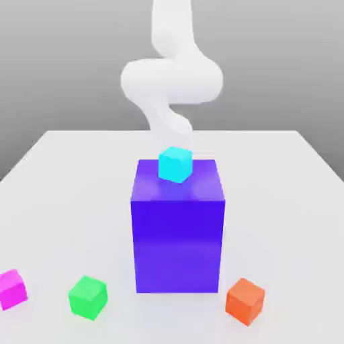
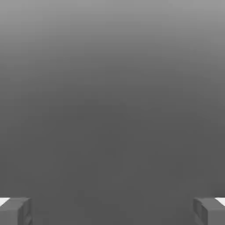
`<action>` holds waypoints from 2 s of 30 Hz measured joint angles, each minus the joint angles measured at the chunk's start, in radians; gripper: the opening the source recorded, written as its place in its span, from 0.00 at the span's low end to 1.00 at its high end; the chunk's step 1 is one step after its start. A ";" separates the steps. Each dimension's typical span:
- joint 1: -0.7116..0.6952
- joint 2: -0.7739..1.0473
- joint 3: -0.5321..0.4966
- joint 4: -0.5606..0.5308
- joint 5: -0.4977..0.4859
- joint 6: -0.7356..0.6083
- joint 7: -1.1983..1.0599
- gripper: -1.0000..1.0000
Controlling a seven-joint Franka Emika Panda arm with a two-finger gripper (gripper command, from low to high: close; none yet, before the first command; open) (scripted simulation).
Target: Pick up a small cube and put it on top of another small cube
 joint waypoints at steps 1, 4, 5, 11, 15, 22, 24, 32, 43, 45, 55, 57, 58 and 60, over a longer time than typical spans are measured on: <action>-0.006 0.039 -0.016 -0.003 0.007 0.013 0.002 0.50; -0.022 0.150 -0.063 -0.011 0.029 0.050 0.005 0.50; -0.028 0.186 -0.078 -0.013 0.036 0.062 0.005 0.50; -0.068 0.403 -0.164 -0.028 0.091 0.134 0.002 0.50; -0.099 0.549 -0.217 -0.038 0.133 0.182 -0.003 0.50; -0.200 0.804 -0.274 -0.056 0.204 0.265 -0.012 0.50; -0.221 0.876 -0.286 -0.061 0.219 0.289 -0.010 0.50; -0.337 1.164 -0.246 -0.041 0.325 0.439 -0.062 0.50; -0.315 1.112 -0.277 -0.055 0.288 0.401 -0.033 0.00; -0.286 1.041 -0.302 -0.079 0.238 0.356 -0.005 0.00; -0.109 0.820 -0.197 -0.280 0.048 0.363 -0.039 0.00; -0.127 0.884 -0.171 -0.279 0.081 0.425 -0.065 0.00; -0.137 0.919 -0.156 -0.277 0.101 0.457 -0.080 1.00; -0.137 0.919 -0.156 -0.277 0.101 0.457 -0.080 1.00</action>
